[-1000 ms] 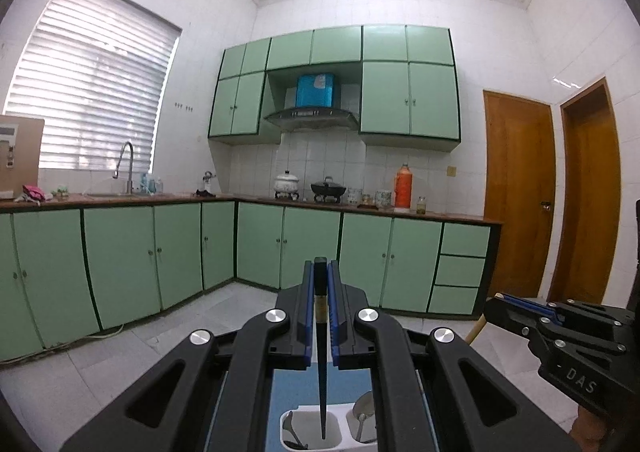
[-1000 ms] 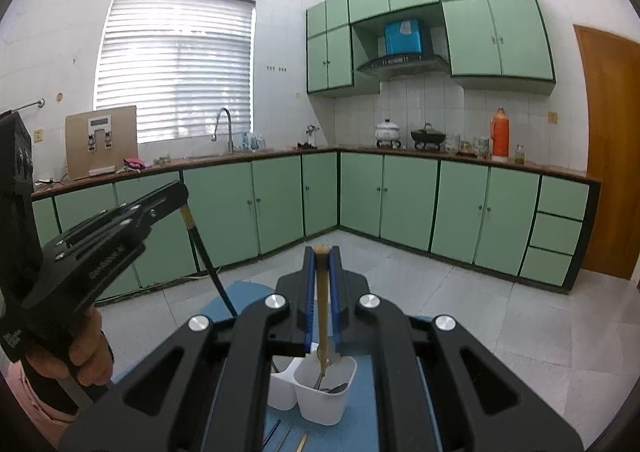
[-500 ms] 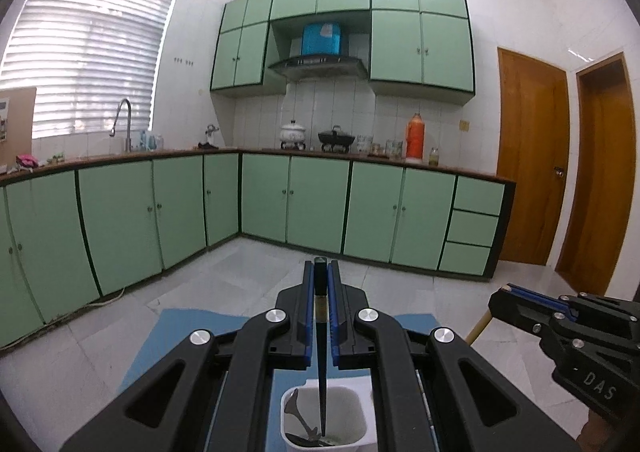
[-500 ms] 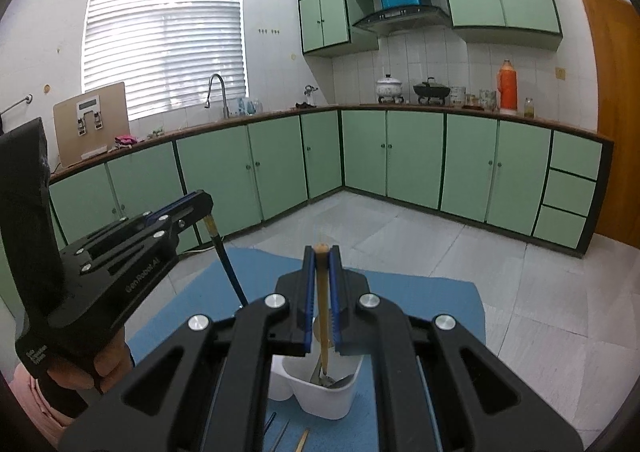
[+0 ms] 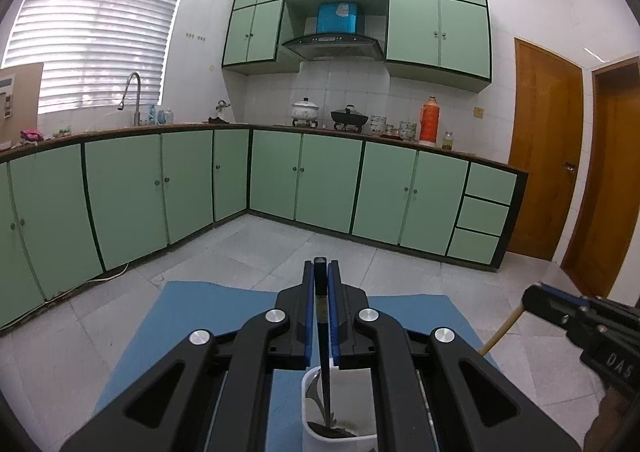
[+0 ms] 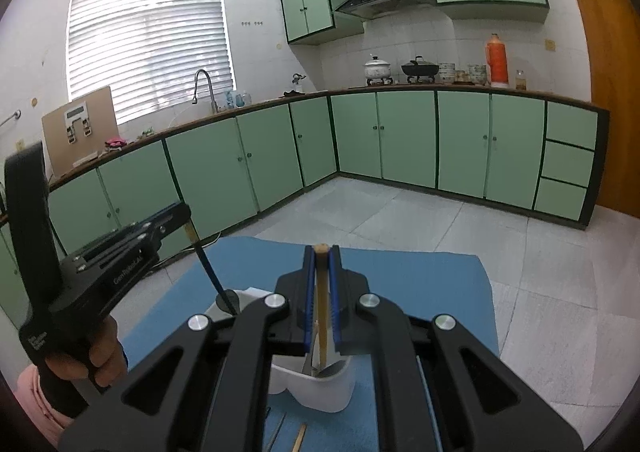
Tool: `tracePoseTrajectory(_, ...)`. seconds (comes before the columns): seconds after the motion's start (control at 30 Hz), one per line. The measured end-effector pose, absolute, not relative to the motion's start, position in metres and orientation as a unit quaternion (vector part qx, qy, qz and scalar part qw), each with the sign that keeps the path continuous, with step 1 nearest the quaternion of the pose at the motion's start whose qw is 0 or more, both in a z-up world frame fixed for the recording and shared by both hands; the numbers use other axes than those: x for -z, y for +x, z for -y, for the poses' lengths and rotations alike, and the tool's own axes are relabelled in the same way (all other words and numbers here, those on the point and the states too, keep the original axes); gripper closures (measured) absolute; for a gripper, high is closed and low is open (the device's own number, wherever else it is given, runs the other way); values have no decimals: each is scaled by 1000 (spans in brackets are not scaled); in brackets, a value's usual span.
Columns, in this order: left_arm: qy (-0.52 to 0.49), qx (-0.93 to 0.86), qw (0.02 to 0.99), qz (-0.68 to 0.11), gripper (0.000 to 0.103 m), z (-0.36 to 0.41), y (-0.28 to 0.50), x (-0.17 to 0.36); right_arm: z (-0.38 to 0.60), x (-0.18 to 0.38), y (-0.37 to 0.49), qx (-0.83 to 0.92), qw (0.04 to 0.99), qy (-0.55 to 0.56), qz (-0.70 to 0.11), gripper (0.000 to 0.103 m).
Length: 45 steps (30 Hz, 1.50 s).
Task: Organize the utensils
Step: 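Open both tools to release the chopsticks into the holder, then withdraw both tools from the holder back over the remaining chopsticks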
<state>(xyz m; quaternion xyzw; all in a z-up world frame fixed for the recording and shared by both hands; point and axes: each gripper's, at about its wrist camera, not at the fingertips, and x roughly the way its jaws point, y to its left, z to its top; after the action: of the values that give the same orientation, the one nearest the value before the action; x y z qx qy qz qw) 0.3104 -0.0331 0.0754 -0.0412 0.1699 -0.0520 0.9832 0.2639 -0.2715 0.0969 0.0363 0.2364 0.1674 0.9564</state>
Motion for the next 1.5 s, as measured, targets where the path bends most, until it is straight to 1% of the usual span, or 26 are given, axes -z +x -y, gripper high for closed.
tracePoseTrajectory(0.1, -43, 48, 983, -170, 96, 30, 309, -75, 277, -96, 265, -161, 956, 46, -239, 96)
tracePoseTrajectory(0.17, -40, 47, 983, -170, 93, 29, 308, -75, 282, -95, 265, -154, 958, 49, -238, 94)
tracePoseTrajectory(0.2, -38, 48, 983, -171, 87, 29, 307, -75, 283, -95, 263, -152, 958, 48, -238, 94)
tracePoseTrajectory(0.23, -36, 48, 983, -171, 83, 29, 307, -75, 284, -94, 263, -150, 958, 49, -239, 94)
tracePoseTrajectory(0.27, -36, 48, 984, -170, 74, 29, 307, -75, 284, -93, 262, -150, 958, 49, -239, 93)
tracePoseTrajectory(0.3, -36, 48, 984, -169, 69, 28, 305, -74, 285, -92, 260, -148, 958, 50, -239, 93)
tracePoseTrajectory(0.33, -37, 48, 984, -168, 68, 27, 304, -73, 287, -91, 259, -146, 959, 50, -239, 91)
tracePoseTrajectory(0.37, -38, 49, 984, -169, 65, 27, 303, -73, 288, -91, 258, -145, 959, 51, -238, 87)
tracePoseTrajectory(0.4, -40, 49, 983, -171, 61, 26, 302, -72, 291, -90, 257, -144, 959, 52, -238, 85)
tracePoseTrajectory(0.5, -42, 48, 983, -171, 55, 25, 300, -69, 294, -88, 254, -138, 960, 52, -236, 81)
tracePoseTrajectory(0.63, -44, 48, 984, -169, 45, 22, 295, -67, 299, -86, 251, -132, 962, 56, -233, 70)
tracePoseTrajectory(0.7, -48, 48, 983, -168, 38, 20, 294, -67, 302, -86, 249, -127, 963, 58, -230, 62)
tracePoseTrajectory(0.73, -50, 46, 984, -166, 36, 19, 292, -67, 304, -86, 247, -122, 964, 57, -227, 58)
tracePoseTrajectory(0.8, -54, 44, 984, -162, 31, 15, 289, -68, 307, -87, 244, -116, 966, 57, -223, 55)
tracePoseTrajectory(0.83, -55, 43, 985, -160, 30, 14, 288, -69, 309, -87, 243, -113, 967, 57, -222, 53)
tracePoseTrajectory(0.87, -56, 39, 985, -157, 27, 12, 284, -71, 310, -88, 239, -105, 969, 56, -218, 47)
tracePoseTrajectory(0.9, -55, 36, 986, -156, 24, 10, 281, -72, 310, -89, 236, -99, 970, 51, -216, 44)
tracePoseTrajectory(0.93, -54, 33, 986, -157, 21, 9, 278, -73, 310, -89, 232, -91, 971, 41, -217, 37)
tracePoseTrajectory(0.97, -52, 31, 985, -160, 19, 8, 274, -74, 308, -89, 228, -85, 972, 33, -218, 34)
tracePoseTrajectory(1.0, -49, 32, 985, -164, 17, 7, 268, -75, 306, -89, 221, -79, 973, 19, -217, 33)
tracePoseTrajectory(1.07, -43, 29, 984, -168, 15, 5, 257, -75, 301, -86, 205, -80, 973, -1, -218, 29)
tracePoseTrajectory(1.17, -33, 28, 983, -177, 11, 4, 233, -70, 297, -77, 181, -81, 972, -19, -218, 25)
tracePoseTrajectory(1.3, -17, 35, 981, -192, 8, 7, 201, -54, 291, -60, 149, -89, 970, -25, -226, 23)
tracePoseTrajectory(1.5, -8, 38, 975, -217, 7, 13, 155, -21, 283, -29, 108, -89, 963, -14, -255, 23)
